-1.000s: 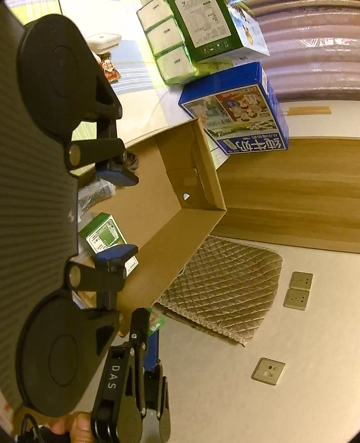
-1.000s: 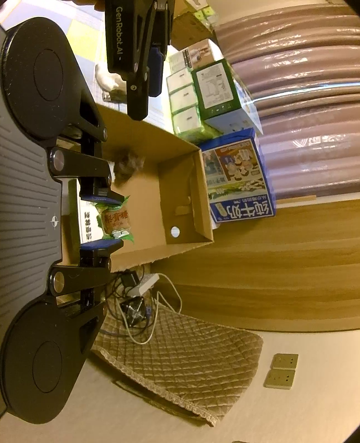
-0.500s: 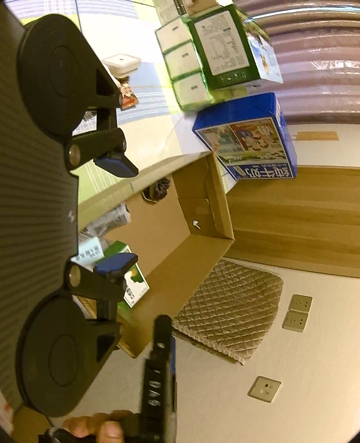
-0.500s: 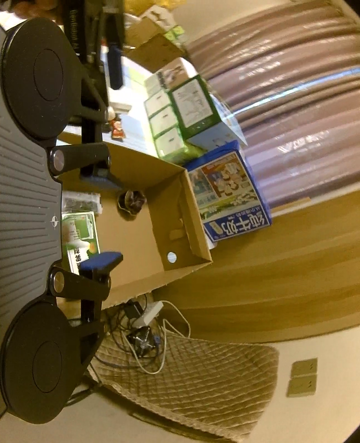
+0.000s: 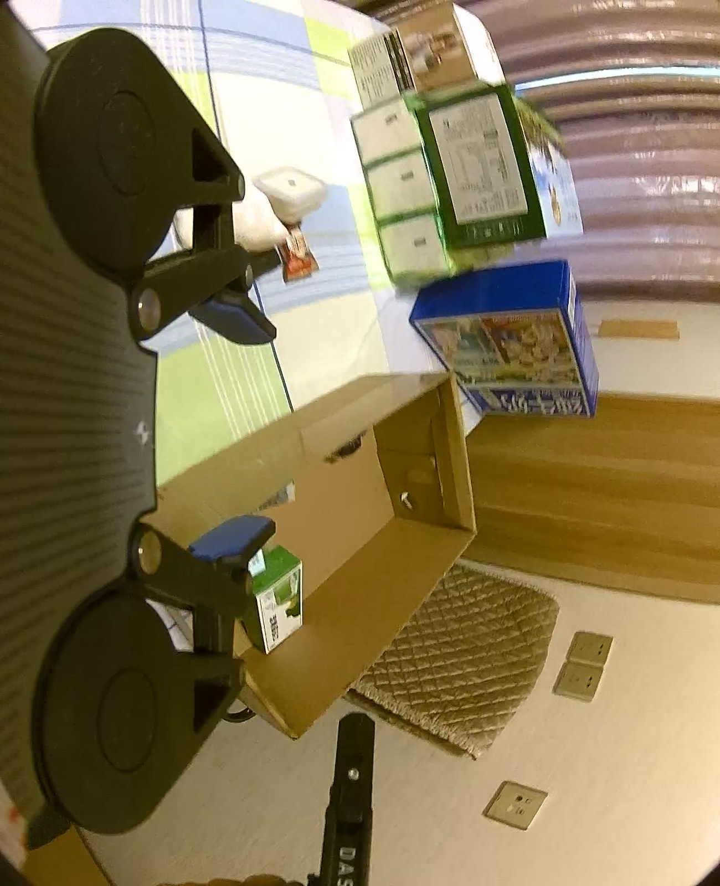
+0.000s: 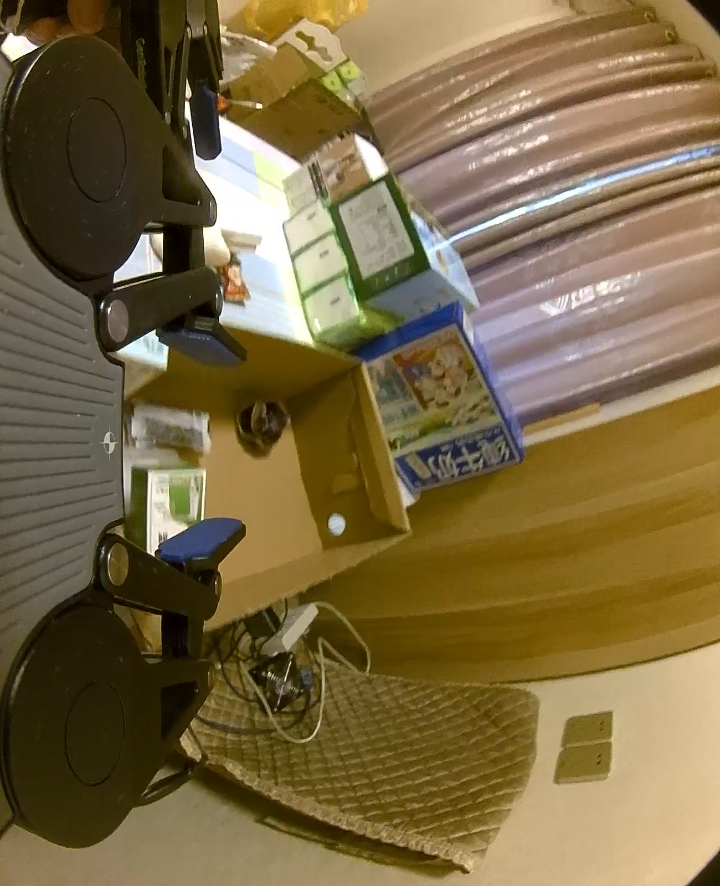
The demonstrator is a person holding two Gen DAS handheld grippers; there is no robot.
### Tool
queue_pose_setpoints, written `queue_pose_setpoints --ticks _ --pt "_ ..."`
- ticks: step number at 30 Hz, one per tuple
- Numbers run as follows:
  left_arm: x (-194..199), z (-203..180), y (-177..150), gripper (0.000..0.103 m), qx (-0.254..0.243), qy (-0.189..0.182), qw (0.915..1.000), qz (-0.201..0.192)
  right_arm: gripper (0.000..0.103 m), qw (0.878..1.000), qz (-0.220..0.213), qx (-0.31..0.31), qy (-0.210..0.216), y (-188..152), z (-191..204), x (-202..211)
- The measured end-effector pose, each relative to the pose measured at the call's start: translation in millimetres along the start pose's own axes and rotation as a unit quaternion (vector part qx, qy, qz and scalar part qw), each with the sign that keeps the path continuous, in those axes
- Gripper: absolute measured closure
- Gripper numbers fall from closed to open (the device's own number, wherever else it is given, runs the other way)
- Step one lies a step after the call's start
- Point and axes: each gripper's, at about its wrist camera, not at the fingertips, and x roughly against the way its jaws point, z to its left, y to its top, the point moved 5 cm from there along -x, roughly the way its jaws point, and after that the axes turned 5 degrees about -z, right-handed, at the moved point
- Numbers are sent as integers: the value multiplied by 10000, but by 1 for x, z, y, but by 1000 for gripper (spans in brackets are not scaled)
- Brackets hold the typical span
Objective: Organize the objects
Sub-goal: 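Withdraw both tools from cardboard box back over the table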
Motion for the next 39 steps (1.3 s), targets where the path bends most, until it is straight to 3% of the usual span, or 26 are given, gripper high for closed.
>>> queue_pose_setpoints --ticks 8,22,31,39 --pt "39 24 -12 33 113 297 9995 -87 29 9992 -25 215 321 -11 43 18" --pt "96 74 -43 13 271 882 9957 -98 10 9958 52 449 791 -41 105 31" --pt "126 98 -54 3 303 1188 9922 -226 6 9925 107 713 987 -57 144 39" --pt "136 117 -61 1 322 1281 9910 -228 5 9897 202 898 1093 -70 171 35"
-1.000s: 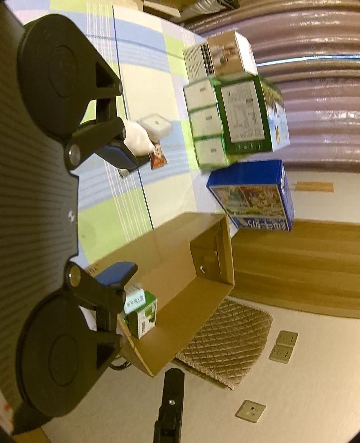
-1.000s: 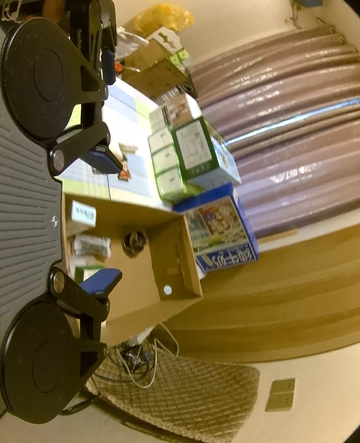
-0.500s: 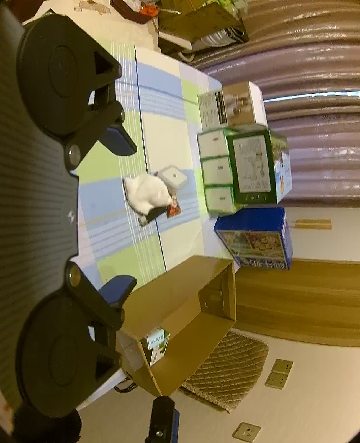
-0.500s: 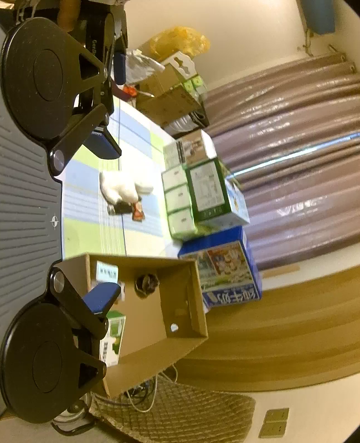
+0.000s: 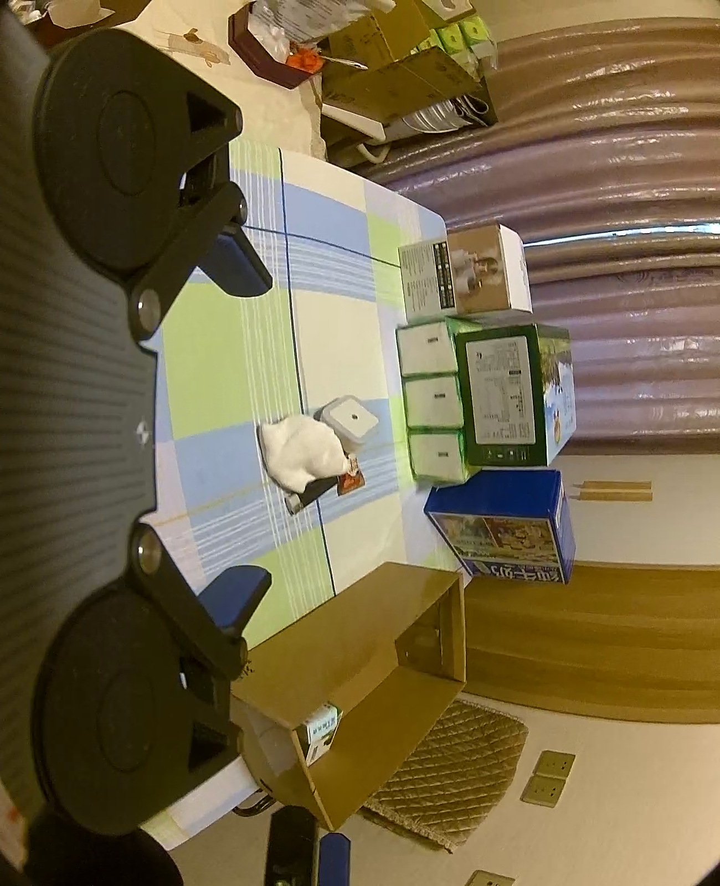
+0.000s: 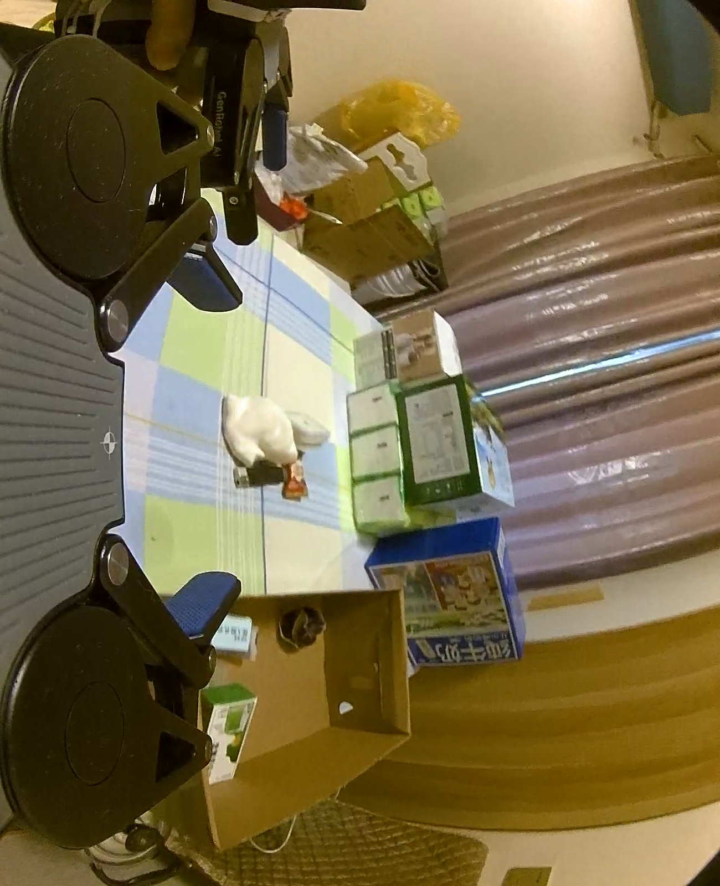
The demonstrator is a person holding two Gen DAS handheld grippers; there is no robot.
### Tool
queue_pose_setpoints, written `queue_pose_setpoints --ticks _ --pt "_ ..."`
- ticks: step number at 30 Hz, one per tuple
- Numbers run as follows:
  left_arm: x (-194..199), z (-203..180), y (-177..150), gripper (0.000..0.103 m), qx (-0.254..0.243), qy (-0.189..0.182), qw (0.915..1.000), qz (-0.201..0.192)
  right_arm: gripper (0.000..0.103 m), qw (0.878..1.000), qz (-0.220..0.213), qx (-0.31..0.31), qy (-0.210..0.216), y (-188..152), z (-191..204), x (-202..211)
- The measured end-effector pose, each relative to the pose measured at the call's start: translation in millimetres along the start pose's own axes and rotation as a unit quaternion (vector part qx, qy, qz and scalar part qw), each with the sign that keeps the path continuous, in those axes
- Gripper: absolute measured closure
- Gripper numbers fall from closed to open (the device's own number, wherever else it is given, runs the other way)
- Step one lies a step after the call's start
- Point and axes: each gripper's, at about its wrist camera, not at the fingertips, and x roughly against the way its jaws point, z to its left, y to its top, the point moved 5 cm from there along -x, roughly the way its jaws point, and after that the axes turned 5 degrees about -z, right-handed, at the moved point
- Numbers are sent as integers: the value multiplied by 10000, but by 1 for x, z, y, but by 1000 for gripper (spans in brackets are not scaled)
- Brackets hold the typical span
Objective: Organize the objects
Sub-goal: 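Withdraw both tools from cardboard box back over the table, then reach left tool to white sock while right tool reaches black lighter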
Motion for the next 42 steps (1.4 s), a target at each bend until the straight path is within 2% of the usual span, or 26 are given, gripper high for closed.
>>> queue_pose_setpoints --ticks 8,17,22,27,32,37,42 --pt "-25 21 -8 1 147 123 9997 133 5 9998 163 0 105 -7 7 -39" --pt "-78 47 -21 1 257 254 9986 373 5 9987 488 14 113 -21 1 -106" --pt "-113 55 -23 1 232 231 9984 464 6 9983 573 96 -56 -25 -6 -146" --pt "-150 55 -26 1 256 159 9980 549 18 9974 670 95 -228 -29 -20 -187" --pt "-185 45 -33 2 48 11 9981 617 40 9954 864 167 -387 -42 -39 -225" --pt "-214 39 -34 2 -40 -159 9973 717 46 9937 1054 183 -333 -54 -50 -250" --pt "-236 38 -30 4 -71 -270 9971 714 50 9935 1097 104 -302 -52 -60 -272"
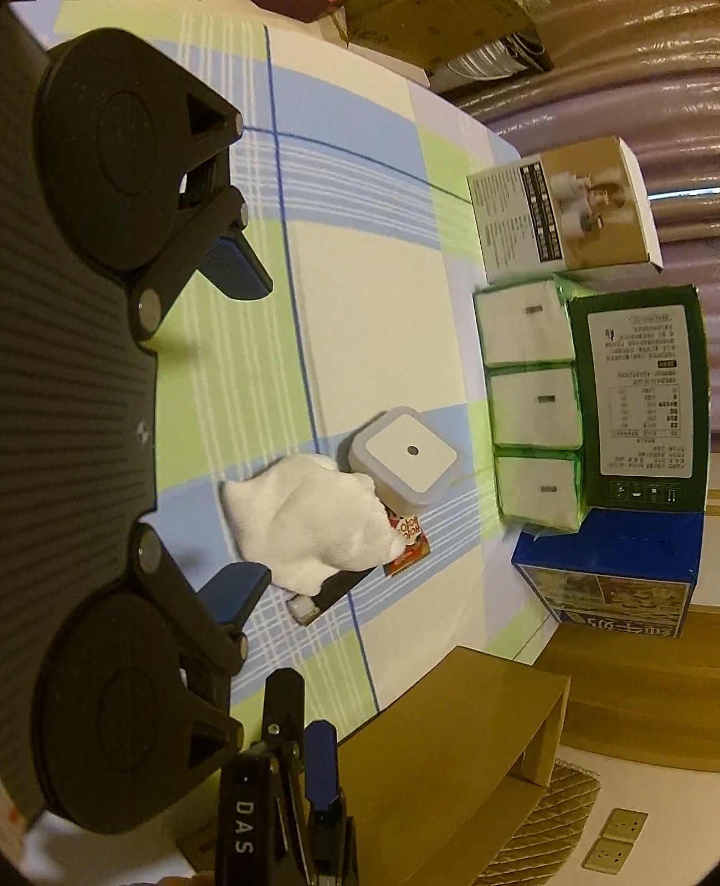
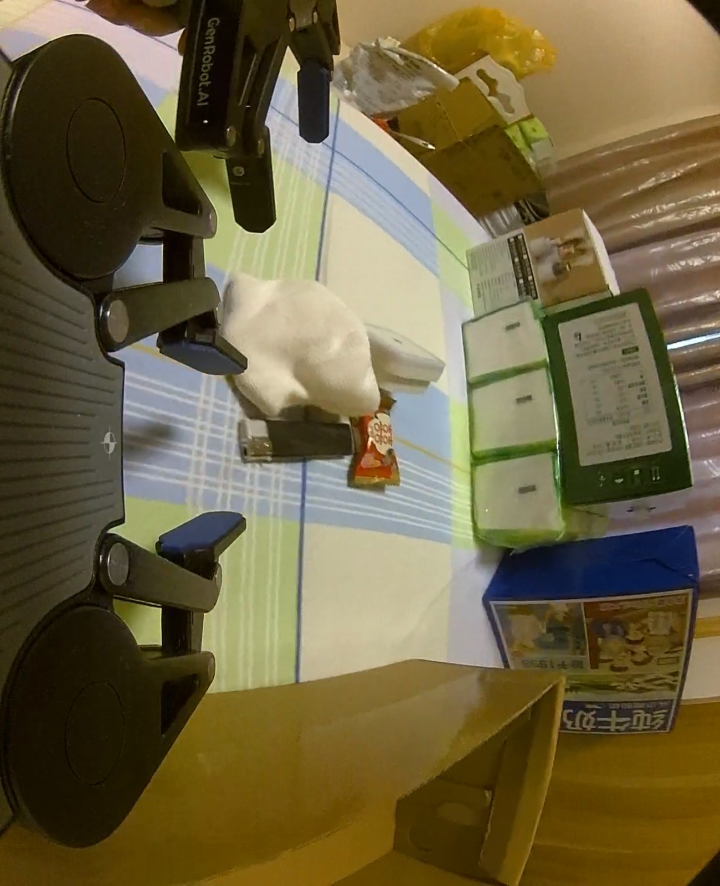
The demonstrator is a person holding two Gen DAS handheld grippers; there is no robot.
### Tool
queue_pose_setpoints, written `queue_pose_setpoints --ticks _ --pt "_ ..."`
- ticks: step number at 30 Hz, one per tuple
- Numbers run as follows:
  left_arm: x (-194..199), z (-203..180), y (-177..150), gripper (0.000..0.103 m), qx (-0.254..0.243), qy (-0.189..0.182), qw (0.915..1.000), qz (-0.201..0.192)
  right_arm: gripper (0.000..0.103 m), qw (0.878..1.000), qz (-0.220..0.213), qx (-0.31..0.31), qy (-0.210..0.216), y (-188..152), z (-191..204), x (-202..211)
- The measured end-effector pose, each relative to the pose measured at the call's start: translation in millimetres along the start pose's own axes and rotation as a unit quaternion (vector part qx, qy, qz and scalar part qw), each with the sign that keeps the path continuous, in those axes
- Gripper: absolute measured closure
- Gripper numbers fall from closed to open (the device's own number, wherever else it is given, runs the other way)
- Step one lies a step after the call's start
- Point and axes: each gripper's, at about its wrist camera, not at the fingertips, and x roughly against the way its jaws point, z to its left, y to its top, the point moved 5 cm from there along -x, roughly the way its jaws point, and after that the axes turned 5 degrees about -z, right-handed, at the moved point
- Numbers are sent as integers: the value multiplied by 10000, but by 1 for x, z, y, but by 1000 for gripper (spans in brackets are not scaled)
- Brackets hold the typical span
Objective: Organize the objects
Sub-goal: 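Reach left tool to white sock while right tool reaches black lighter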
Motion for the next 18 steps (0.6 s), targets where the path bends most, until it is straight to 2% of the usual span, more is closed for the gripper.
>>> queue_pose_setpoints --ticks 7,12,18 --pt "-23 1 7 12 -98 -88 9999 4 54 9999 104 113 -65 2 -5 -24" --pt "-34 -7 12 14 -245 -172 9996 -23 55 9998 94 116 -99 5 -12 -31" --pt "-50 -18 14 23 -427 -316 9986 30 54 9992 105 275 -258 7 -20 -39"
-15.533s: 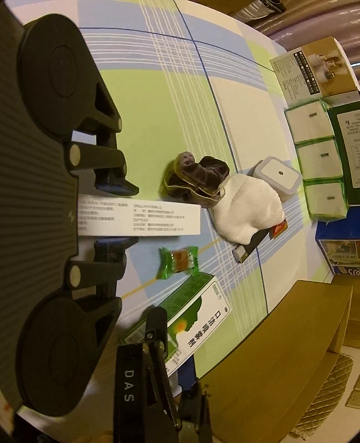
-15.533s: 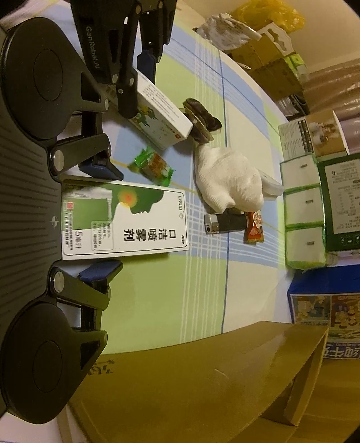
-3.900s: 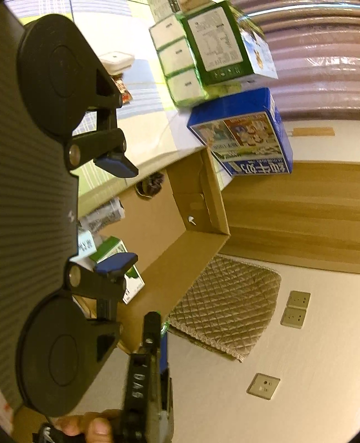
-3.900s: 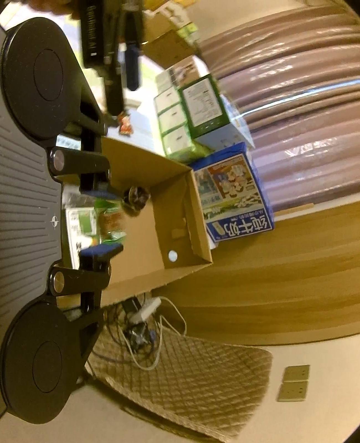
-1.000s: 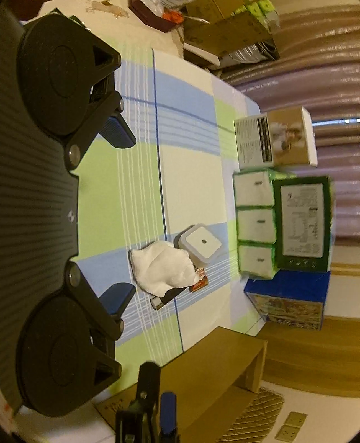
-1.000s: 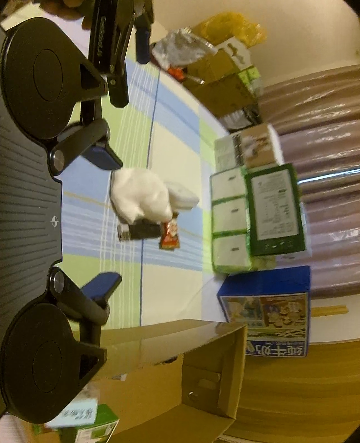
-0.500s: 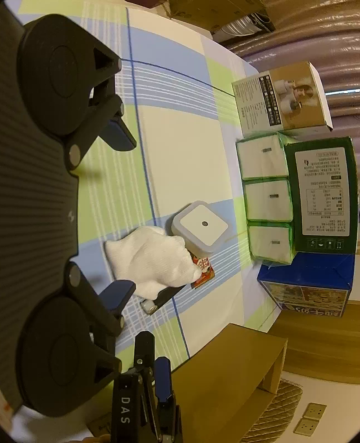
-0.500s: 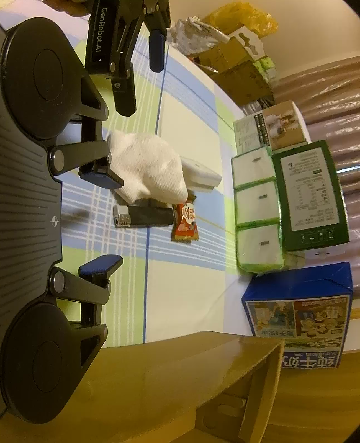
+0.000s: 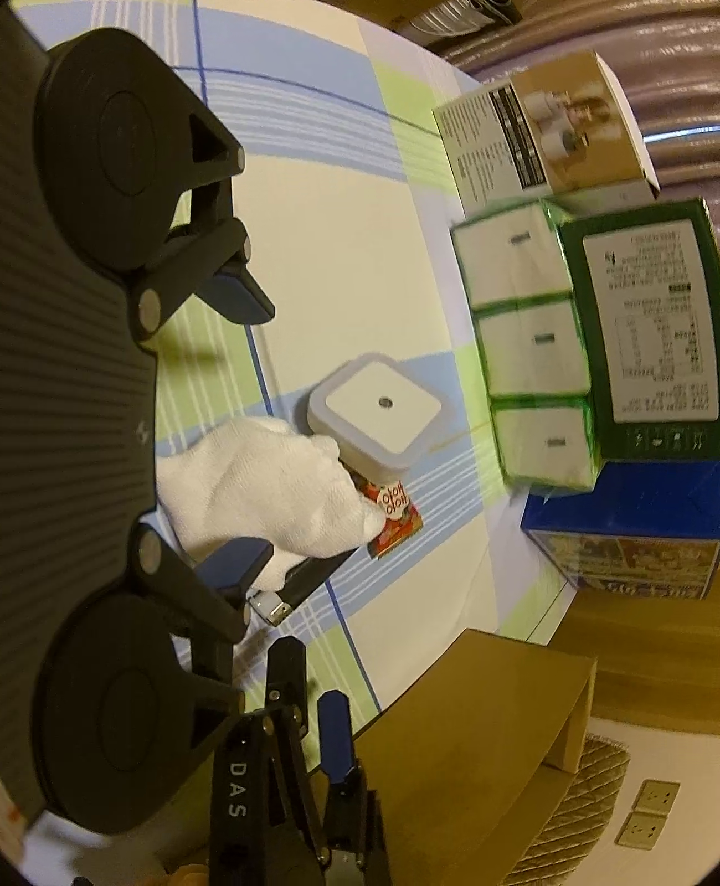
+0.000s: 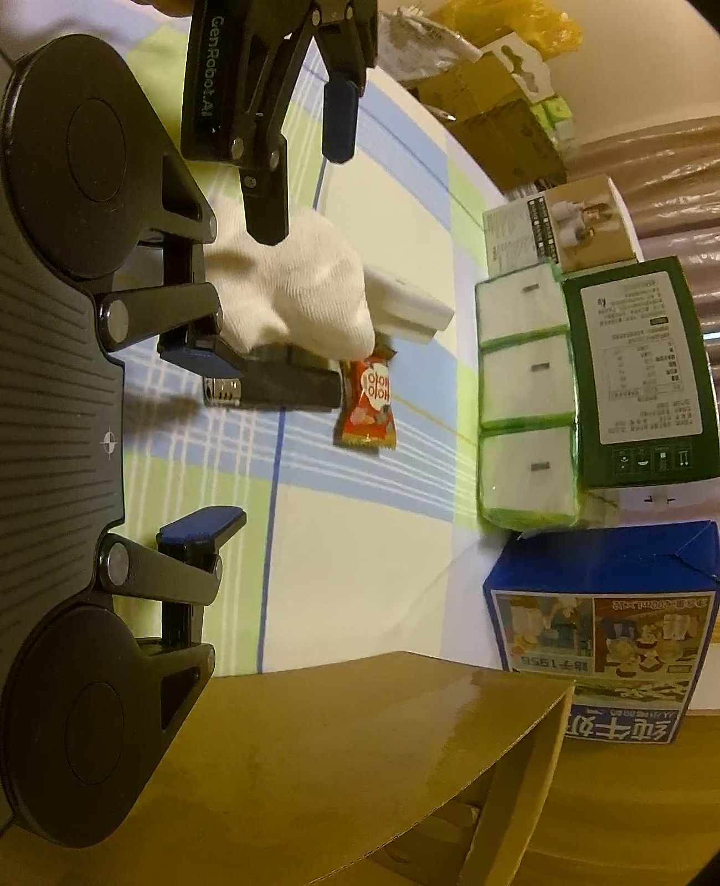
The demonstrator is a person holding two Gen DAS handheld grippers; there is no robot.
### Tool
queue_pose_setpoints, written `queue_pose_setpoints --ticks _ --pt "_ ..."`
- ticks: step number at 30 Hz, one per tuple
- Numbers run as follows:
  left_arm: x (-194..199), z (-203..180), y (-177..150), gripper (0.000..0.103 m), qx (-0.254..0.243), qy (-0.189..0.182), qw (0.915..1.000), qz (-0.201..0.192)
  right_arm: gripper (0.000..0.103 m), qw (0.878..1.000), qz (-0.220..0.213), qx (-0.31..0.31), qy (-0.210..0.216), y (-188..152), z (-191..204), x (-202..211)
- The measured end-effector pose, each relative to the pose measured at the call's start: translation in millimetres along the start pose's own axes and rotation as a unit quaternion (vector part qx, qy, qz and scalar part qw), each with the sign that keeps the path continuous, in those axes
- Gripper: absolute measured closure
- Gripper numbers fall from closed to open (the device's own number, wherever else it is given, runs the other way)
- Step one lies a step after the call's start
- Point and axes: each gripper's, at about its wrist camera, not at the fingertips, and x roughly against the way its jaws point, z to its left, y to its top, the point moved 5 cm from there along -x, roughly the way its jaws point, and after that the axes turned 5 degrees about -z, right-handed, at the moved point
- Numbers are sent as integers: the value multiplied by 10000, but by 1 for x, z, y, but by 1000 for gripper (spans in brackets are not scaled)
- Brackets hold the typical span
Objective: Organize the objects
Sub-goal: 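Reach left tool to white sock while right tool reaches black lighter, then grasp white sock with left gripper while right gripper grasps black lighter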
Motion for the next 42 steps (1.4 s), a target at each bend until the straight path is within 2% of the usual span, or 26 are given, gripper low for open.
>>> queue_pose_setpoints --ticks 8,11,13,16,20,25,29,31,34,40,42 --pt "-18 -7 5 38 79 -202 9998 40 54 9999 51 -27 90 0 -2 -2" --pt "-26 -11 5 49 53 -279 9995 104 54 9999 53 -40 110 -1 -1 -2" --pt "-28 -14 4 62 34 -338 9993 140 54 9999 63 -36 130 -1 0 -2" --pt "-24 -14 6 74 25 -365 9992 182 54 9998 62 -72 161 0 -1 -5" --pt "-9 -2 6 85 92 -255 9994 202 54 9994 11 -131 311 2 2 -7" --pt "3 7 -6 86 40 -103 9996 245 54 9990 14 -22 450 2 14 -17" --pt "5 5 -6 85 47 -178 9997 157 55 9991 22 120 411 1 20 -27" --pt "5 3 -4 73 40 -220 9997 64 55 9992 18 205 356 0 21 -31" --pt "2 2 -3 62 71 -272 9996 -8 58 9991 35 272 334 0 21 -38" --pt "-10 -2 -6 64 83 -343 9993 123 62 9985 1 445 327 -1 23 -41" --pt "-11 -3 -7 69 89 -334 9993 131 65 9981 -14 520 343 -2 25 -42"
